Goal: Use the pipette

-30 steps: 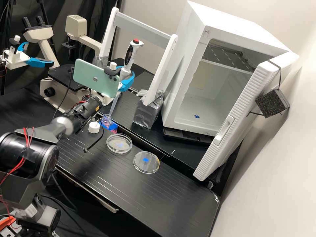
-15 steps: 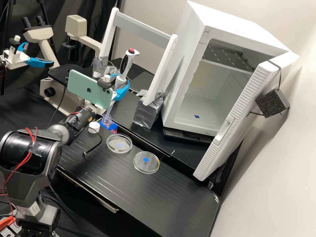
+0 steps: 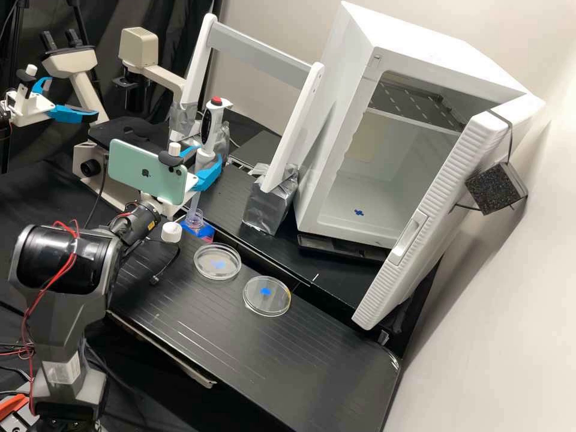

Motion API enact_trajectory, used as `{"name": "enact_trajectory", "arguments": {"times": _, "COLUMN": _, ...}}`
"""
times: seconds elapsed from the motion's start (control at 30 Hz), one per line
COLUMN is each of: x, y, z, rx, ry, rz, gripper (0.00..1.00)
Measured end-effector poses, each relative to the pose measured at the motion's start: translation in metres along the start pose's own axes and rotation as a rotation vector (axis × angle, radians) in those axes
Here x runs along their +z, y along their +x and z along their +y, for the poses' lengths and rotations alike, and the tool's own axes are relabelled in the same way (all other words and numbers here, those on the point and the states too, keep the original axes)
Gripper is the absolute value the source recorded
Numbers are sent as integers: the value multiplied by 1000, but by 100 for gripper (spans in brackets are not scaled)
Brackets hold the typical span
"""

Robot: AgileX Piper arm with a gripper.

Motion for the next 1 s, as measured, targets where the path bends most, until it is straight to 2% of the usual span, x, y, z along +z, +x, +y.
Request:
{"name": "enact_trajectory", "arguments": {"times": 0.13, "x": 4, "y": 1, "z": -4, "rx": -10, "ry": -16, "rz": -21, "gripper": 0}}
{"name": "enact_trajectory", "arguments": {"times": 0.6, "x": 8, "y": 0, "z": -4, "rx": -11, "ry": -10, "rz": -49, "gripper": 0}}
{"name": "enact_trajectory", "arguments": {"times": 0.8, "x": 4, "y": -2, "z": 16, "rx": 50, "ry": 11, "rz": -38, "gripper": 0}}
{"name": "enact_trajectory", "arguments": {"times": 1.0, "x": -8, "y": -2, "z": 39, "rx": 105, "ry": 44, "rz": 4, "gripper": 0}}
